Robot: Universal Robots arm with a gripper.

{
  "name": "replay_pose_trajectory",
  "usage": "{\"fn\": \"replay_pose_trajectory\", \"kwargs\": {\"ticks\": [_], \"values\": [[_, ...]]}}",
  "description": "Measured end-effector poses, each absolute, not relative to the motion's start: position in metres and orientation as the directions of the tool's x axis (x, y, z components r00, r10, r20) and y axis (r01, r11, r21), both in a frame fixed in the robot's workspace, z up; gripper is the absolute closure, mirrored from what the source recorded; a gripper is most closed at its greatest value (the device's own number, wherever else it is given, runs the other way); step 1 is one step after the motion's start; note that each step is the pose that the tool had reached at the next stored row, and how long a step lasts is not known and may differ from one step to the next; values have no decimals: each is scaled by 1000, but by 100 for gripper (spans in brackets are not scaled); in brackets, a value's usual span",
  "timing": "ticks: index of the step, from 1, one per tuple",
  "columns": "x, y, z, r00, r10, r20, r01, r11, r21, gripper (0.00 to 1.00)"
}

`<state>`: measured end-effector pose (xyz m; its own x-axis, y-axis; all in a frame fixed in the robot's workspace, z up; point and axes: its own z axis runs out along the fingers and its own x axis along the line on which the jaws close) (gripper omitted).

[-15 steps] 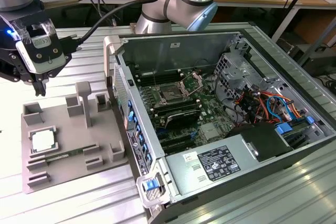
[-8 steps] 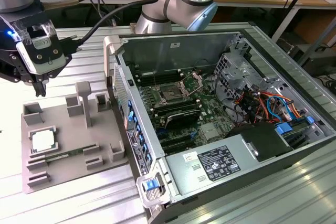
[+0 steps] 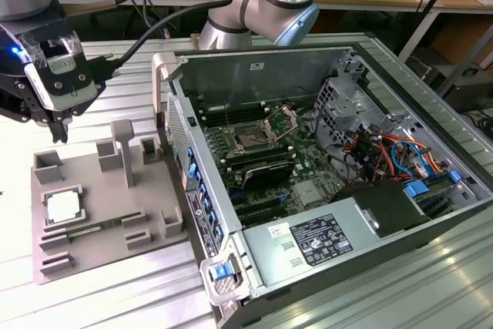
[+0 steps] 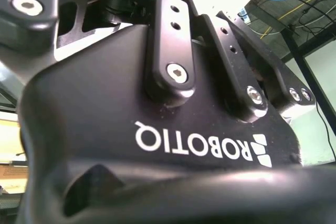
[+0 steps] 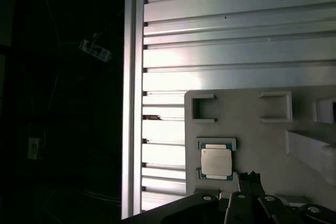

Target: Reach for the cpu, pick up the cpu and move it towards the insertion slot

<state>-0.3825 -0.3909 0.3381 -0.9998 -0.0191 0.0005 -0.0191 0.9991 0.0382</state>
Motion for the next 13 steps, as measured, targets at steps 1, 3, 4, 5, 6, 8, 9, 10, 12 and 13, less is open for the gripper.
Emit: {"fn": "replay_pose_trajectory", "kwargs": {"ticks": [1,3,4,5,6,8,9,10,12,13], "values": [[-383,-391,338,-1000,-19,0,-19,999,38,89],[-383,-391,338,-1000,-19,0,-19,999,38,89],[-383,-391,337,-1000,-19,1,-19,999,38,89],[-383,-391,337,-1000,-19,1,-19,999,38,89],[-383,-391,337,-1000,-19,1,-19,999,38,89],[-383,-391,336,-1000,-19,1,-19,999,38,89],[-383,-391,336,-1000,-19,0,-19,999,38,89],[-383,-391,335,-1000,-19,1,-19,999,38,89],[-383,-391,335,-1000,-19,0,-19,999,38,89],[-383,-391,335,-1000,-19,1,-19,999,38,89]]}}
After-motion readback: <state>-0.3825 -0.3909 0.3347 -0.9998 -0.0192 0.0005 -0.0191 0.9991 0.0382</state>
